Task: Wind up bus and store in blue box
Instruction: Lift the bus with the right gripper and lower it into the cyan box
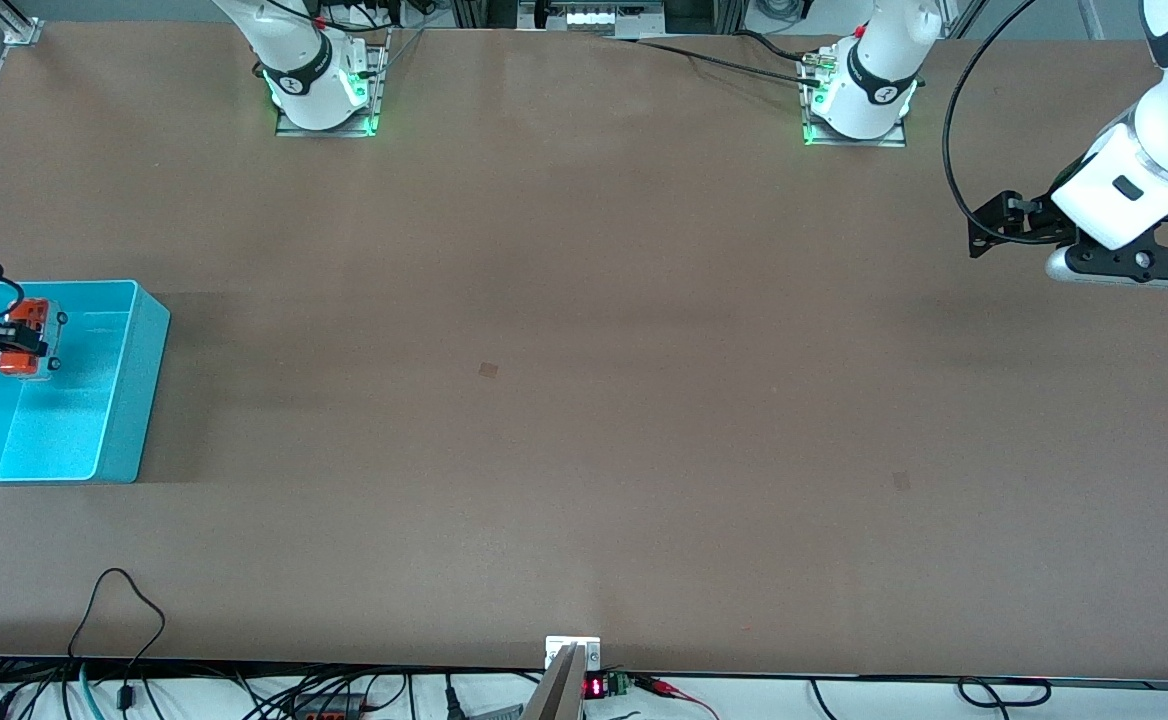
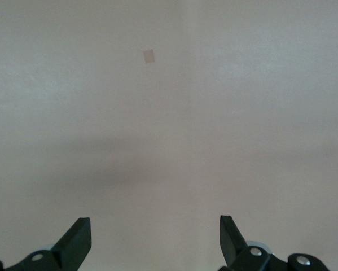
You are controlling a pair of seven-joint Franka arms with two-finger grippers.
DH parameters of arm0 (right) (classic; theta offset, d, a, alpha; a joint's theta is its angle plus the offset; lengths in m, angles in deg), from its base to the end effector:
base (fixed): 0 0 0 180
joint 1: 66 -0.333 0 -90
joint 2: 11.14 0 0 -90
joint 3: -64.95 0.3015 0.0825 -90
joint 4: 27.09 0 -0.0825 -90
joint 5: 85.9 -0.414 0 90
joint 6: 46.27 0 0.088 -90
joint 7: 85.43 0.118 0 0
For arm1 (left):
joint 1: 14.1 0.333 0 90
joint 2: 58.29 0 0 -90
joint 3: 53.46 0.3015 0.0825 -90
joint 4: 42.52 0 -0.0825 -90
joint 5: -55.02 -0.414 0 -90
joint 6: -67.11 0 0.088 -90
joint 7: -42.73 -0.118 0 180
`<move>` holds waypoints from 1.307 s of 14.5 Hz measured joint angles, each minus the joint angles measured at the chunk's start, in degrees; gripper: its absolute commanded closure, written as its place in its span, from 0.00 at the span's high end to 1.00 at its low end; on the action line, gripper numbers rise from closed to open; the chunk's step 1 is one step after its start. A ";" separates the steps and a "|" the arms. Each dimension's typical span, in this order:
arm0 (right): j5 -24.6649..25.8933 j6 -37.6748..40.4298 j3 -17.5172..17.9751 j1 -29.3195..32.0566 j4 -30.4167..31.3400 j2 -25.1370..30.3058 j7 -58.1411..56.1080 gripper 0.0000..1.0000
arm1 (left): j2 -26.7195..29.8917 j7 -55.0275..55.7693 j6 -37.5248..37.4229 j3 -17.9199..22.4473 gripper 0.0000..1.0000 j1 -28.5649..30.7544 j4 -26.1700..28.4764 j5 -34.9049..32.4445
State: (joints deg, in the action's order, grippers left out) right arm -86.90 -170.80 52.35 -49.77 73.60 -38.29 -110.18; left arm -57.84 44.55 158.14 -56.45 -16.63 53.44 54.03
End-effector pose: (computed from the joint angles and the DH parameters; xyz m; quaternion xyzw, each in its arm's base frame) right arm 0.5917 -0.3152 0.2588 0.9984 -0.0301 -0.0401 0.0280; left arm 0.5762 -0.0537 0.5530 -0.9987 0.0327 0.0384 0.0113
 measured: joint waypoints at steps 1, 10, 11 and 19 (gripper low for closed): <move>0.00 -0.67 -0.12 0.57 -0.18 -1.92 0.00 0.00 | 0.00 0.00 -0.06 -0.01 1.00 -0.01 0.00 0.00; 0.00 -2.84 -0.22 3.22 -0.72 -8.17 -0.22 0.62 | 0.00 0.00 -0.10 -0.01 1.00 0.01 0.00 0.00; 0.00 -2.84 -0.22 3.23 -0.84 -8.31 -0.23 0.86 | 0.00 0.00 -0.12 0.00 1.00 0.02 0.00 0.00; 0.12 -2.86 -0.14 3.16 -2.18 -7.72 -0.90 1.00 | 0.00 0.00 -0.14 0.01 1.00 0.03 0.00 0.00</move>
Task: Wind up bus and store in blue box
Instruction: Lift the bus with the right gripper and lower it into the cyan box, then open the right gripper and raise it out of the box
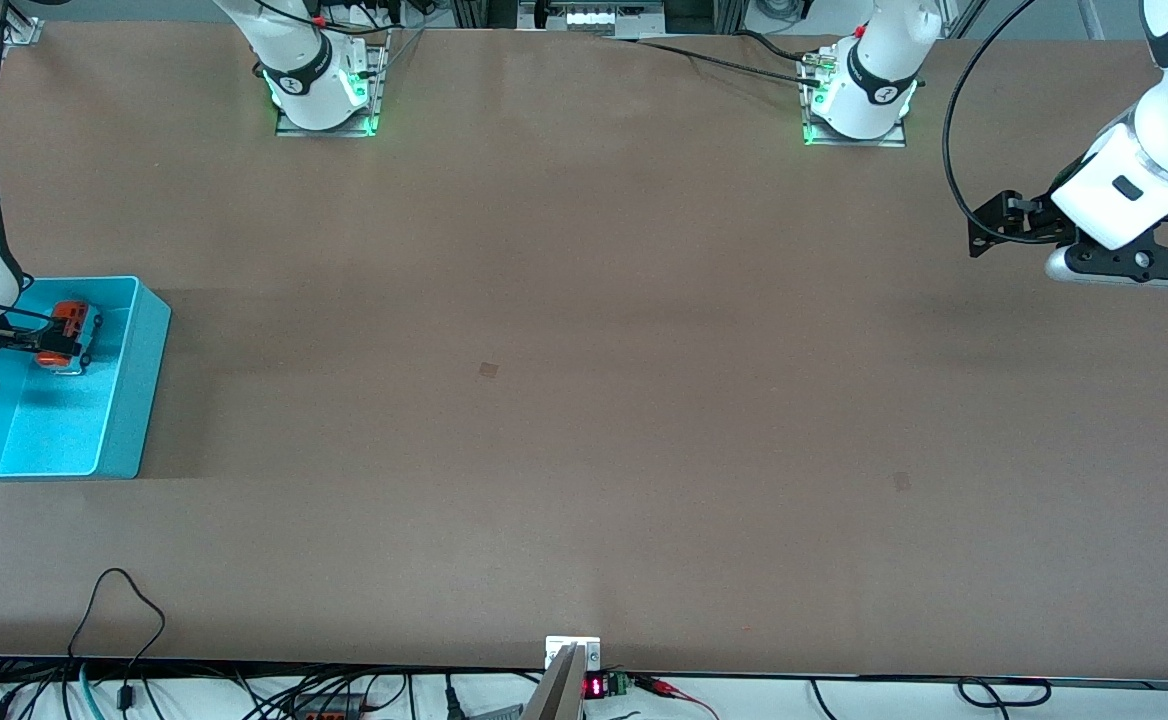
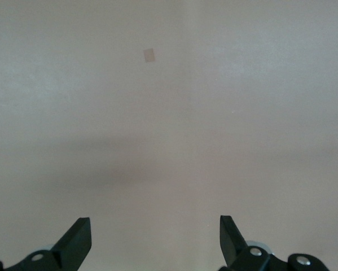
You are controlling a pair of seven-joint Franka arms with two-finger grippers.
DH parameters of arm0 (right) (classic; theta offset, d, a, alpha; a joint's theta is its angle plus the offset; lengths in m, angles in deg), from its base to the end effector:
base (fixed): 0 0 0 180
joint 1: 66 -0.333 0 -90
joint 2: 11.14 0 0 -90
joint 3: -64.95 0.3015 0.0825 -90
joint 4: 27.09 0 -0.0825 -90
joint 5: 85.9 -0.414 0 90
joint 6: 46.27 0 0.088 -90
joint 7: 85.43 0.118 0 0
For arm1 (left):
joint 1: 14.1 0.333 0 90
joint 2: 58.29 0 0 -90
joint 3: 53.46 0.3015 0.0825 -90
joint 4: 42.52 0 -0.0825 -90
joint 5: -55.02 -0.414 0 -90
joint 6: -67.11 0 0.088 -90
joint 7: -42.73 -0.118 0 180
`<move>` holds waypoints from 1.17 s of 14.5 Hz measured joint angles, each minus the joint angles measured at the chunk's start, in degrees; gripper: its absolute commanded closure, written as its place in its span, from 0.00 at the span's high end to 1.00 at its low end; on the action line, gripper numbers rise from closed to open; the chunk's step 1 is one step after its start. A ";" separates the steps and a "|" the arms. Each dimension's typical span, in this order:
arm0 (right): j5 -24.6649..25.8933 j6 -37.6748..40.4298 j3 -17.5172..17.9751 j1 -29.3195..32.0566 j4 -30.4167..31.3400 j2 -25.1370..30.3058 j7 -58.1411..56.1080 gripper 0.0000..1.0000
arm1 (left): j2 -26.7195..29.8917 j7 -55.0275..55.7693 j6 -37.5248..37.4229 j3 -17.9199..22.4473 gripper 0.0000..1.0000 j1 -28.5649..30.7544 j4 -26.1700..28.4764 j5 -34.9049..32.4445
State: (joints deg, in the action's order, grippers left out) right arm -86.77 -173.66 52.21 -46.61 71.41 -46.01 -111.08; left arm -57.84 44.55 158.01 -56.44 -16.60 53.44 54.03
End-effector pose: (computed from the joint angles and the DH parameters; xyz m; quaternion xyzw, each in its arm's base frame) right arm 0.5761 -0.3514 0.1913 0.9963 -0.0448 -0.0674 0.0293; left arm 0.5759 -0.0533 0.5528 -0.9986 0.0324 0.0396 0.0114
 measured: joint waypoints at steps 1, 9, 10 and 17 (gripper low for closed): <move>0.30 0.05 0.18 -0.17 -0.54 0.92 -0.21 1.00 | 0.00 0.00 -0.01 0.00 1.00 0.00 0.00 0.00; 7.58 22.52 14.42 -1.88 -4.21 19.88 3.73 1.00 | 0.00 0.00 -0.10 -0.02 1.00 -0.01 0.00 0.00; 7.60 25.78 16.29 -2.23 -5.53 21.61 6.09 1.00 | 0.00 0.00 -0.10 -0.03 1.00 -0.02 0.00 0.00; 4.40 40.61 16.55 -12.19 -11.91 30.27 13.40 1.00 | 0.00 0.00 -0.14 -0.01 1.00 0.04 0.00 0.00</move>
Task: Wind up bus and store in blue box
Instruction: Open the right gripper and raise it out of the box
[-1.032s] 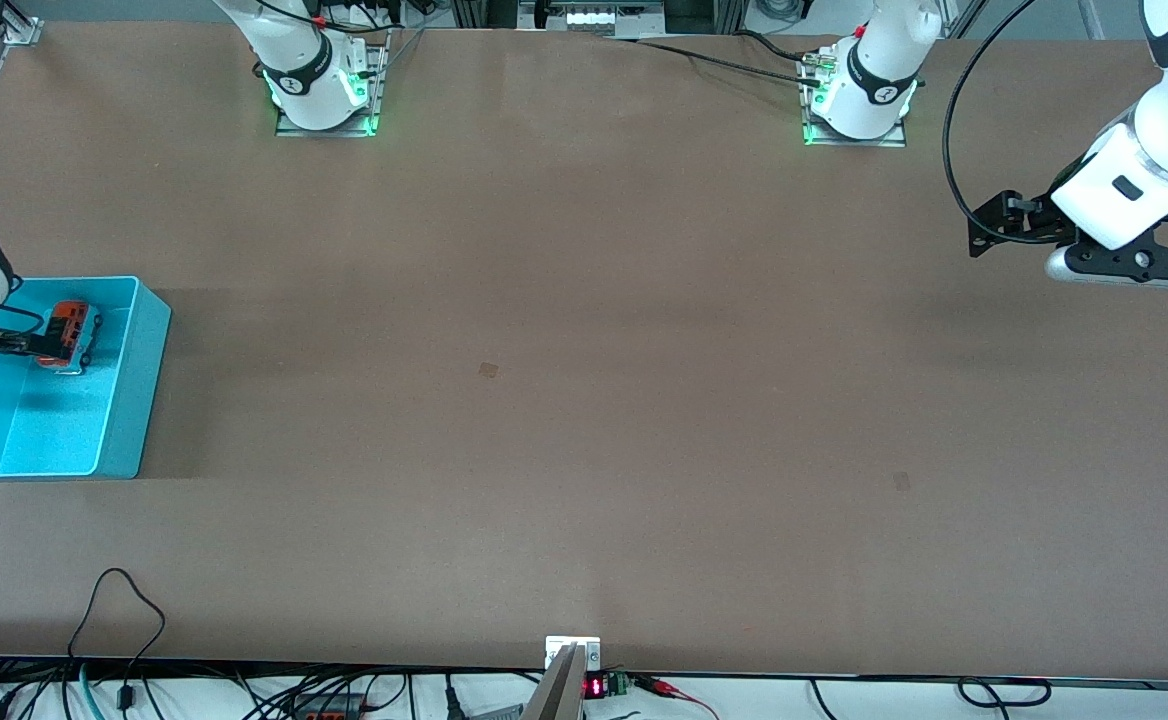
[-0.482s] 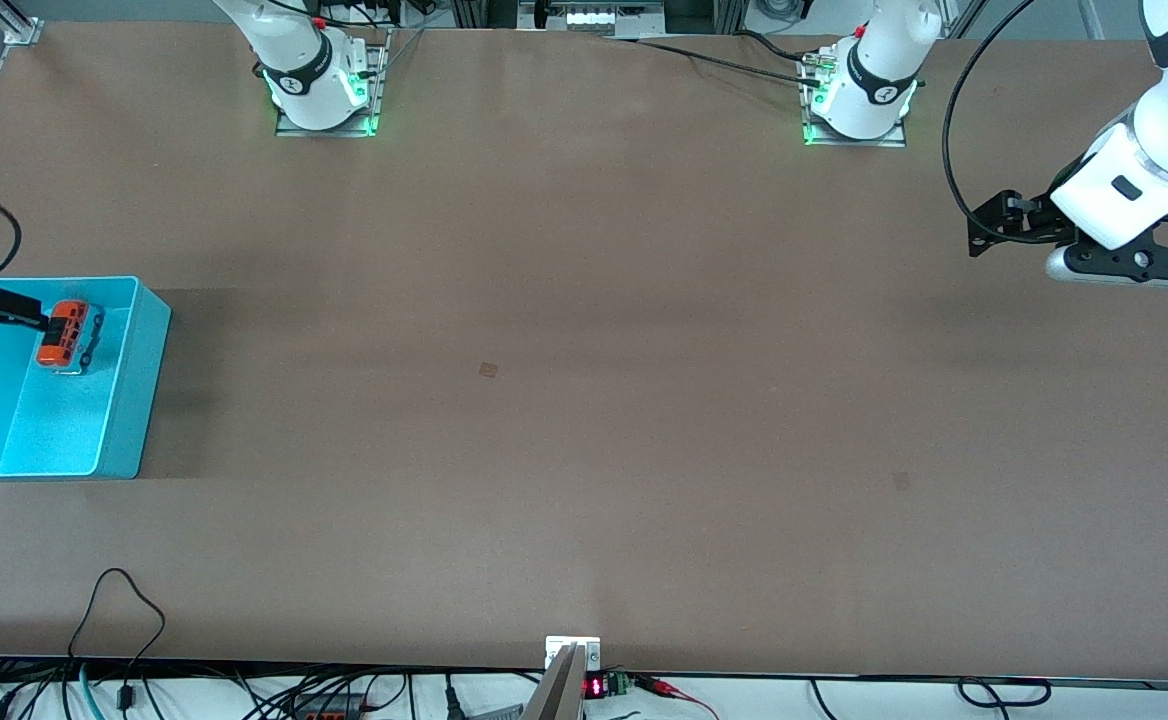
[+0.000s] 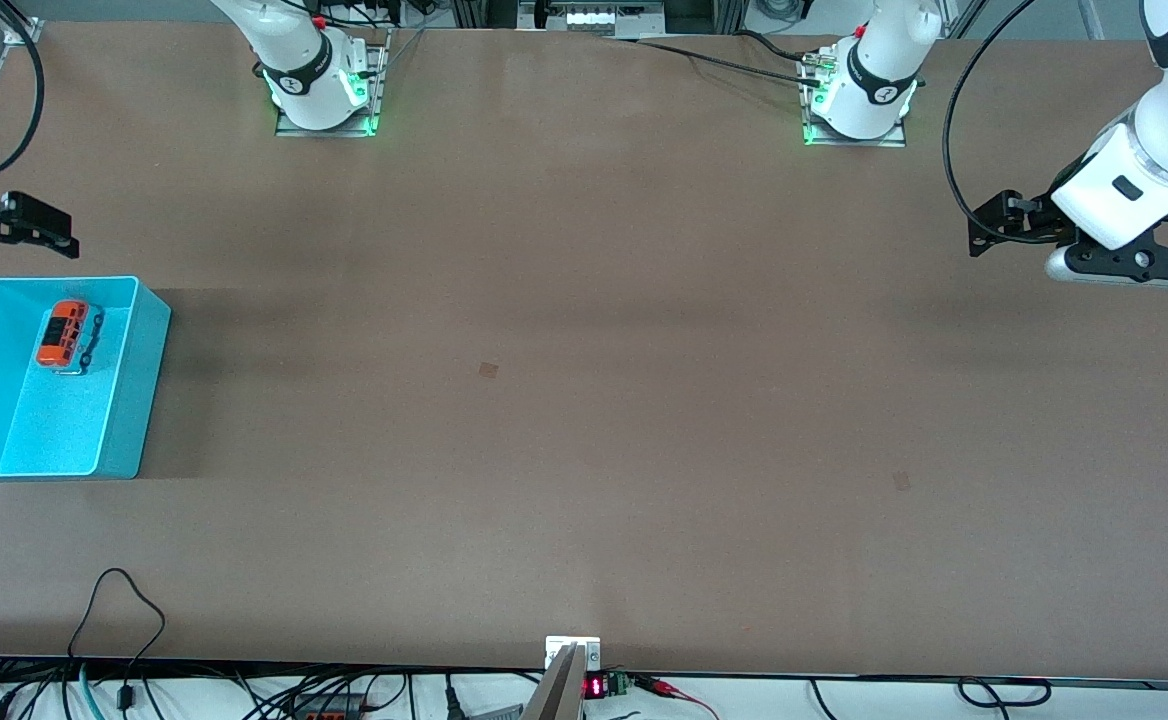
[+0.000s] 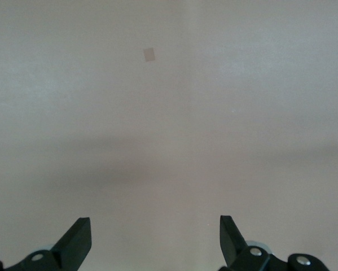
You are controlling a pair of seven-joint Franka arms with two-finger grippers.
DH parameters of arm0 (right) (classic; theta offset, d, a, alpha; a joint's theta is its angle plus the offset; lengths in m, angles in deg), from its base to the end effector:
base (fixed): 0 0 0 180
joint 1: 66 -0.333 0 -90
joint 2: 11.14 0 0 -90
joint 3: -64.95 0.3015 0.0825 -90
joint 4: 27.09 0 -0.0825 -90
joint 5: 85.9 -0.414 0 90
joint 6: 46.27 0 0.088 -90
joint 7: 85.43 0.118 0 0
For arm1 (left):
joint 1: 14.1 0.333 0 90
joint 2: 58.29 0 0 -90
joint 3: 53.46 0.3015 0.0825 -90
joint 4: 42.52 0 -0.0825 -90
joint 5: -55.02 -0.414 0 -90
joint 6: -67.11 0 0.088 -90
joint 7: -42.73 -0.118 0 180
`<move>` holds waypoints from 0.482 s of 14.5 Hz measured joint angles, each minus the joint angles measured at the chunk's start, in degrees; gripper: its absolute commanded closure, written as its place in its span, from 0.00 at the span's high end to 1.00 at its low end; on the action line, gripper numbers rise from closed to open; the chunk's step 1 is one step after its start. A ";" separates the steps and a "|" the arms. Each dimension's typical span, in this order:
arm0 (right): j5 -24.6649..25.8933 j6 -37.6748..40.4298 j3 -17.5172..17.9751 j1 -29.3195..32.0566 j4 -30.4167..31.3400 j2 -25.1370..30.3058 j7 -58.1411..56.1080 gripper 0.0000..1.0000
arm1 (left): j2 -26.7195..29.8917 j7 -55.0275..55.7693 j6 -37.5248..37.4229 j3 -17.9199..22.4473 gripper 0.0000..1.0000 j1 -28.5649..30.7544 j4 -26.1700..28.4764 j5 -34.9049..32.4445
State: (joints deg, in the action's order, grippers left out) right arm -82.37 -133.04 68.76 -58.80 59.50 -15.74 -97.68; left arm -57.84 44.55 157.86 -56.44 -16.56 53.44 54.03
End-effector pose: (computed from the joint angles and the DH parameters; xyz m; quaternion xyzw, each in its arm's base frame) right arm 0.5991 -0.0445 0.5767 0.9959 0.0766 -0.0419 0.0226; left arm 0.5756 -0.0529 0.5526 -0.9986 0.0320 0.0409 0.0114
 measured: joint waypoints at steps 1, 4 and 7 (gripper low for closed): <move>-0.74 -0.01 -1.22 -0.85 -0.02 0.24 0.00 1.00 | 0.00 0.00 0.00 0.00 1.00 0.00 0.00 0.00; -1.42 -0.10 -2.84 -1.44 -0.01 -0.17 0.09 1.00 | 0.00 0.00 0.00 0.00 1.00 0.00 0.00 0.00; -1.42 -0.11 -3.05 -1.53 -0.01 -0.34 0.28 1.00 | 0.00 0.00 0.00 0.00 1.00 0.00 0.00 0.00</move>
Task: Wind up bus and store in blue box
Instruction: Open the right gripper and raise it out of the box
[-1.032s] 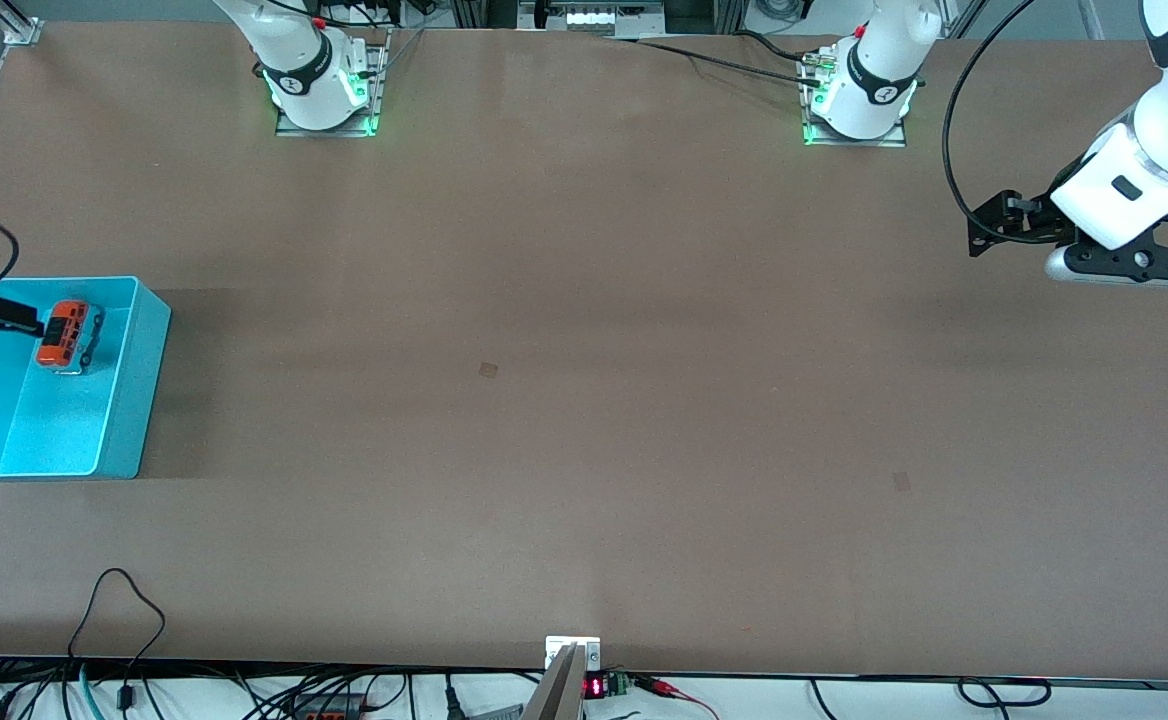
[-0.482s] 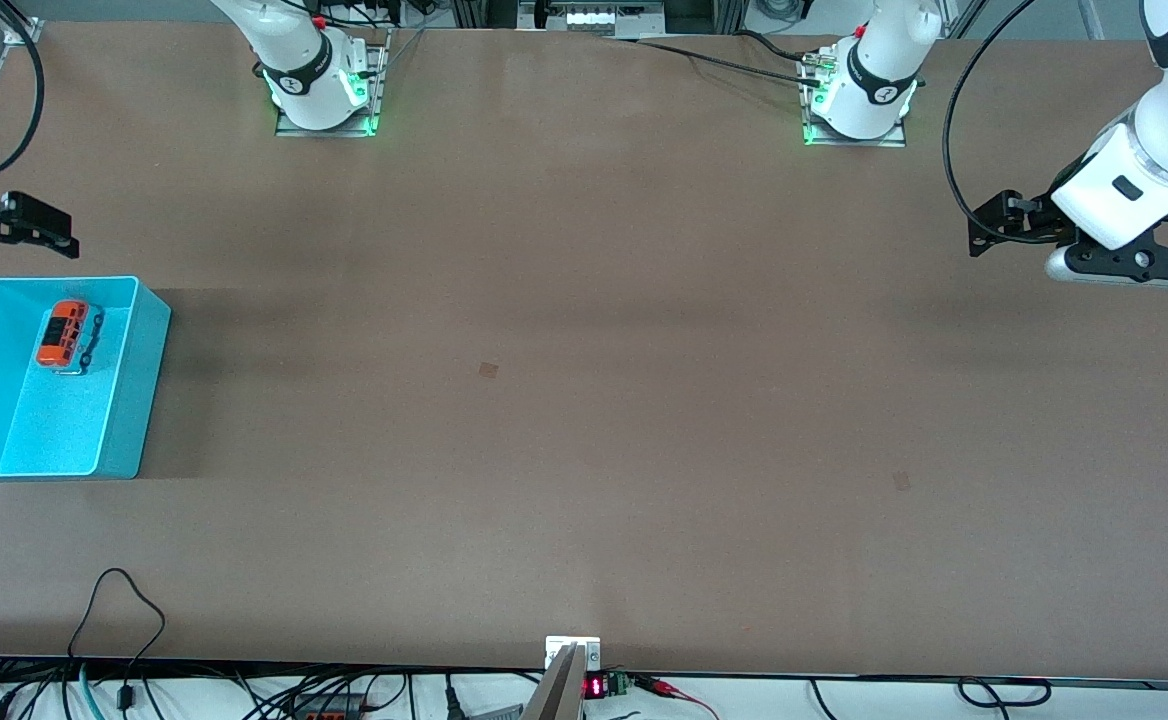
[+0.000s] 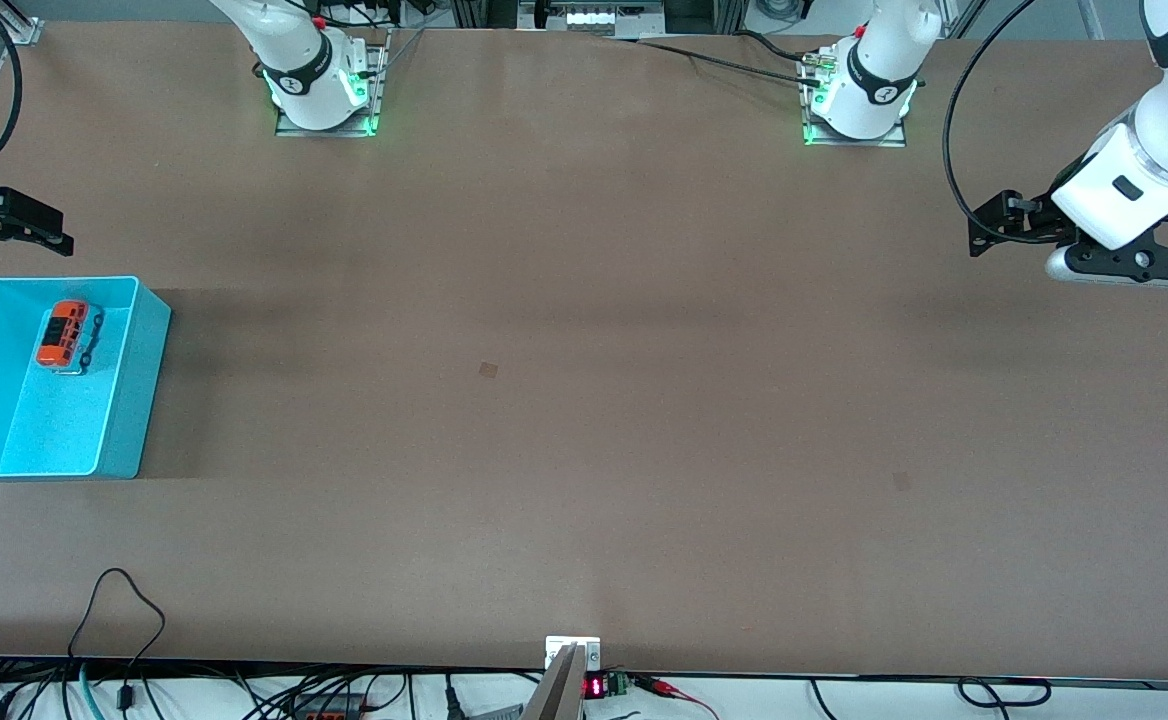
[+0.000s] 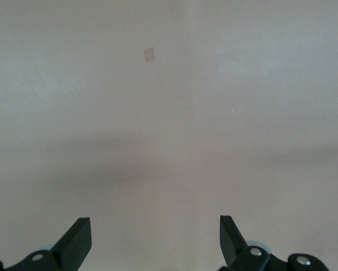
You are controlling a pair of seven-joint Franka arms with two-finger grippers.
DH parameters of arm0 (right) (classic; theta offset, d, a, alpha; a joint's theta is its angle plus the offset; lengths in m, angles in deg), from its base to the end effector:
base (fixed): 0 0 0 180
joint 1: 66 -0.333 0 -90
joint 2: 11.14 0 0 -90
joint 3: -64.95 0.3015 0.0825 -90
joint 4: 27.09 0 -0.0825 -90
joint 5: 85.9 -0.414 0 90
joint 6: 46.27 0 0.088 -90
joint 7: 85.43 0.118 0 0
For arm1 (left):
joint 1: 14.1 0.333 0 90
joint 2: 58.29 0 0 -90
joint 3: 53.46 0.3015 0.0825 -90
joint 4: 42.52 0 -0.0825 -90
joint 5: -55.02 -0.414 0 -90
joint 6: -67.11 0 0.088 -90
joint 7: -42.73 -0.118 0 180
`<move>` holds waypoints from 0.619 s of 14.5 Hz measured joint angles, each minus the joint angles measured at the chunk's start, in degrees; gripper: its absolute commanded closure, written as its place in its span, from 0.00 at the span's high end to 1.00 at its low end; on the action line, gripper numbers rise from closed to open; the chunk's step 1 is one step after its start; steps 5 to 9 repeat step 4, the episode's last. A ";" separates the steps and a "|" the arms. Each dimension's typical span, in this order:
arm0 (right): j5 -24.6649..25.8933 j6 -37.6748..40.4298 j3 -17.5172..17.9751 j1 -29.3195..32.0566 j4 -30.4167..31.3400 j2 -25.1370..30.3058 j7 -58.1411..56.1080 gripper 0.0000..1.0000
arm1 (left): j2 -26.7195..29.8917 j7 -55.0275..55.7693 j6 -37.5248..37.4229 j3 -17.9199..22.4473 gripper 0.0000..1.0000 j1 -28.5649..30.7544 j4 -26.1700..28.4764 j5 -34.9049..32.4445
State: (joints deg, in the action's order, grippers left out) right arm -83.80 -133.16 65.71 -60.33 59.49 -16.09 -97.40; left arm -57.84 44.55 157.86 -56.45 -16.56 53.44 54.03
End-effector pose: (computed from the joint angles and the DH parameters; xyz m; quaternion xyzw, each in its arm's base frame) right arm 0.5998 -0.0563 0.5730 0.9971 0.0613 -0.0426 0.0116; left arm 0.5756 -0.0530 0.5526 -0.9986 0.0321 0.0409 0.0114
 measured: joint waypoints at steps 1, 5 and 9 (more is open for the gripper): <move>0.00 0.00 -0.02 -0.10 0.00 0.00 0.04 1.00 | 0.00 0.00 0.00 0.00 1.00 0.00 0.00 0.00; 0.00 0.00 -0.03 -0.73 0.00 0.00 0.28 1.00 | 0.00 0.00 0.00 0.00 1.00 0.00 0.00 0.00; 0.00 0.00 -0.03 -0.73 0.00 0.00 0.28 1.00 | 0.00 0.00 0.00 0.00 1.00 0.00 0.00 0.00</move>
